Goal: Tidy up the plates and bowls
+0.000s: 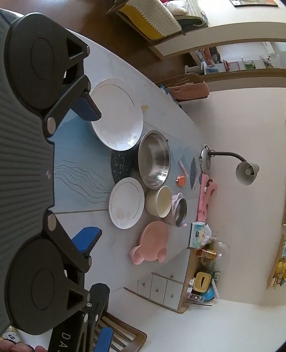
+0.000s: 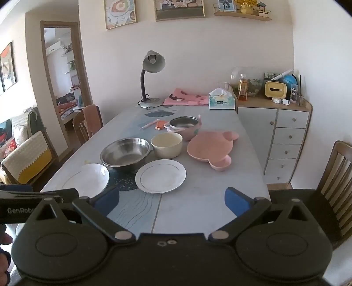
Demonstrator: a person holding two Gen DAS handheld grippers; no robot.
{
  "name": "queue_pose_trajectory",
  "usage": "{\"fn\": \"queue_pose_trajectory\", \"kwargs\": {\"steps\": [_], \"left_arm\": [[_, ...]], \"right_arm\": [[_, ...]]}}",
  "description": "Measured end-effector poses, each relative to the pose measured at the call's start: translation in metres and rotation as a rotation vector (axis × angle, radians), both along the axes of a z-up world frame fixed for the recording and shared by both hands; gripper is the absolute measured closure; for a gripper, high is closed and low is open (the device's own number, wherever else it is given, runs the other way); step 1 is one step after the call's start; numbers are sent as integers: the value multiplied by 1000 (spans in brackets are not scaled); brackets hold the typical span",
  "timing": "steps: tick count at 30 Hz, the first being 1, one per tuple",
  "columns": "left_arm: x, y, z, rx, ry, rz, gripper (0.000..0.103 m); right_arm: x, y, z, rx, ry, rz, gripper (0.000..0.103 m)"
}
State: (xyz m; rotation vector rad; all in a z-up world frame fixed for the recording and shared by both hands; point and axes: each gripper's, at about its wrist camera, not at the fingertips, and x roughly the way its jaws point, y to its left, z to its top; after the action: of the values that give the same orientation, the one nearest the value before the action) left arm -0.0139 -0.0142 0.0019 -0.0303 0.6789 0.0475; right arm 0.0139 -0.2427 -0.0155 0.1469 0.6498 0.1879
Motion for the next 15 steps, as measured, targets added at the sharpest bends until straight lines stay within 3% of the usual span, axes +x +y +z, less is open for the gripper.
{"fn": "queue_pose_trajectory", "kwargs": {"steps": [15], "left_arm": [[-9, -5, 3, -14, -20, 16, 0]], "right_arm": [[-17, 8, 12, 9, -46, 23, 0]]}}
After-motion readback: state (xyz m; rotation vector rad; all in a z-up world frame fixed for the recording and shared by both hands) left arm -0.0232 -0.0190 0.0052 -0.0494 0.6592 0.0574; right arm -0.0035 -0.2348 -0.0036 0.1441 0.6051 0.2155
